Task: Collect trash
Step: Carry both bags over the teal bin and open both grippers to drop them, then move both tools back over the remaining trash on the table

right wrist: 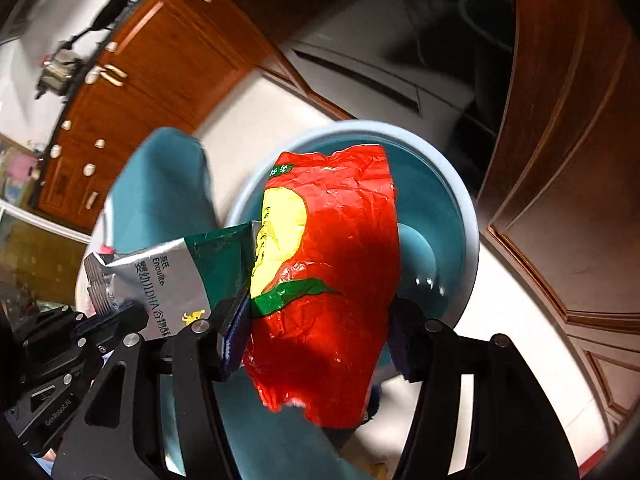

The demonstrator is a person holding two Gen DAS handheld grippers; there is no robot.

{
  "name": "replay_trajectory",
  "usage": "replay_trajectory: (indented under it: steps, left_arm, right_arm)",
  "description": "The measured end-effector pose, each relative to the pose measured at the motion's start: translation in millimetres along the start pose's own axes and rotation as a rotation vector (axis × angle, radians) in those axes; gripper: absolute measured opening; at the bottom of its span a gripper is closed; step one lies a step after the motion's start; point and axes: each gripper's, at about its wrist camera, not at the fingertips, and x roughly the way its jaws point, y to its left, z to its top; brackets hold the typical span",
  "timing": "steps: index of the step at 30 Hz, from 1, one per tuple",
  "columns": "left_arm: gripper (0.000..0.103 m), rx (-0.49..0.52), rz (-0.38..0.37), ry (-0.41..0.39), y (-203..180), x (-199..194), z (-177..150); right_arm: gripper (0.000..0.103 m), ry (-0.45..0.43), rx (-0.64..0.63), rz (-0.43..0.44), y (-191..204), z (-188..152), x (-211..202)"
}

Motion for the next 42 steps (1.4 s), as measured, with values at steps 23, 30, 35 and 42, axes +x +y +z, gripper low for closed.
replay_trajectory:
  steps: [23,30,35,42]
  left_arm:
    - [0.082,0.01,0.058,-0.058,11,-56,-45]
    - [0.099,-0.032,0.051,-0.148,23,-116,-88]
    - [0.099,-0.086,0.045,-0.203,51,-160,-125]
    - [0.099,-0.191,0.137,-0.244,114,-209,-190]
  right_arm:
    - [0.087,-0.001,-0.053,-0.105,40,-36,-46]
    - [0.087,-0.026,-0.142,-0.08,96,-70,-90]
    - [0.09,-0.021,-0.243,-0.033,154,-98,-106]
    - [0.09,0.033,-0.401,0.023,227,-136,-100]
